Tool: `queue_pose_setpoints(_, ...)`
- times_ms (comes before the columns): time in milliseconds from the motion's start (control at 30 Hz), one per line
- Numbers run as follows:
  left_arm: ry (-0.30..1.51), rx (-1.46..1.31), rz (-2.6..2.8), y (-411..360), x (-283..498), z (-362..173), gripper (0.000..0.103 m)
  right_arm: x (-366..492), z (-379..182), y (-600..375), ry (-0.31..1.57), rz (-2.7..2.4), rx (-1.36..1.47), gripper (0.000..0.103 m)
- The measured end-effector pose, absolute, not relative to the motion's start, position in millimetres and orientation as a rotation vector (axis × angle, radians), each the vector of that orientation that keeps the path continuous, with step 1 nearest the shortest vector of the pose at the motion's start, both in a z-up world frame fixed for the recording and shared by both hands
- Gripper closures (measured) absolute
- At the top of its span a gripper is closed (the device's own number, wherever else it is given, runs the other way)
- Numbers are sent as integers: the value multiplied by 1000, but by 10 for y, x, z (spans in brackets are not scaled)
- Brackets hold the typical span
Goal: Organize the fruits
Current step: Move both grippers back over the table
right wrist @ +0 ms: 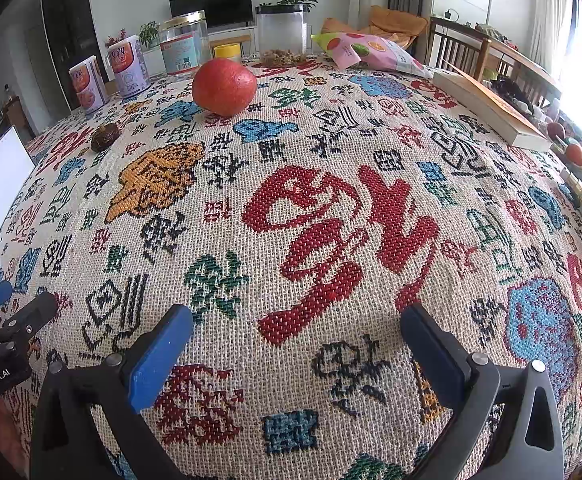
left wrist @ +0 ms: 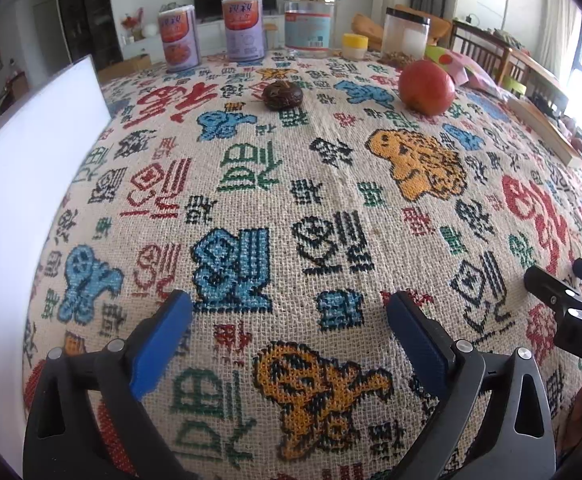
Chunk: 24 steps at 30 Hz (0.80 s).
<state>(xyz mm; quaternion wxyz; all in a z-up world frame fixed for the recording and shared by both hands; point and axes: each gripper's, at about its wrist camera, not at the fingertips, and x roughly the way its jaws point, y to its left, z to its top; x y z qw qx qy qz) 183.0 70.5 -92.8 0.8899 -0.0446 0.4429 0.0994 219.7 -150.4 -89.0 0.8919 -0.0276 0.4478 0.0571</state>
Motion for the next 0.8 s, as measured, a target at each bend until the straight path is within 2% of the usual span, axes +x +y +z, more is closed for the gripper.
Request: queue_pose_setpoints(800, 940, -96, 175, 730, 1845, -917, 4, 2194, -887, -1504, 930, 120, -57, 0)
